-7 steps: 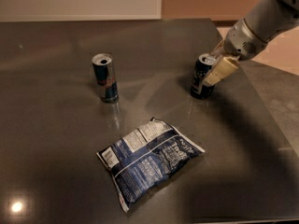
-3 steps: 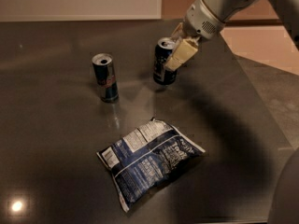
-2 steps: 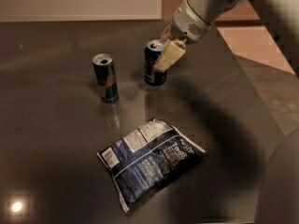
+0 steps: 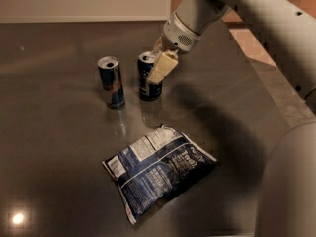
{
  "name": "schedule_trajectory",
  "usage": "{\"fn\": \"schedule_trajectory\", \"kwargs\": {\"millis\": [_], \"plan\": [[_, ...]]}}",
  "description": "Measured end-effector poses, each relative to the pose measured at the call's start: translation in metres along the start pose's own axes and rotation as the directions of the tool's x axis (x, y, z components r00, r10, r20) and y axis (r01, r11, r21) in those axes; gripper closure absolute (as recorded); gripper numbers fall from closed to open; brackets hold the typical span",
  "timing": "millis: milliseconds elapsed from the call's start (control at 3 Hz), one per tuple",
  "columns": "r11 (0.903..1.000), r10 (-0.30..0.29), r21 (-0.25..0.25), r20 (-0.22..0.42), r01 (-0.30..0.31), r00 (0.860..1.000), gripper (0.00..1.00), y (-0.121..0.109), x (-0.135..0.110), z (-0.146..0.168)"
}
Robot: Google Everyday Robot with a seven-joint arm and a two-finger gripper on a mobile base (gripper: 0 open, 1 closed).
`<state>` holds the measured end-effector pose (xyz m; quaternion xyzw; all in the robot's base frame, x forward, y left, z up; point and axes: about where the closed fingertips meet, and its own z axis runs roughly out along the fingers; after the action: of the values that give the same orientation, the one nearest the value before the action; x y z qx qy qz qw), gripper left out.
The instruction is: Move pepsi can near redbull can
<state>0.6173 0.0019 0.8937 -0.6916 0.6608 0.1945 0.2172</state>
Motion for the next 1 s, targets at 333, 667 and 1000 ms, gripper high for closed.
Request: {"fn": "schedule_trajectory", "kwargs": {"millis": [333,667,1000], "plan": [[0.9997,-0.020,-0.016,0.004,0.020,1.000,0.84,0.0048,-0.0096,0.0120],[0.9994,-0.031,-0.019,0.012,0.031,0.999,0.62,0.0095,-0.0133,0.0193],[0.9993,-0.031,-0.021,0.013,0.031,0.999,0.38,0.0093,-0.0139,0.0214]]}}
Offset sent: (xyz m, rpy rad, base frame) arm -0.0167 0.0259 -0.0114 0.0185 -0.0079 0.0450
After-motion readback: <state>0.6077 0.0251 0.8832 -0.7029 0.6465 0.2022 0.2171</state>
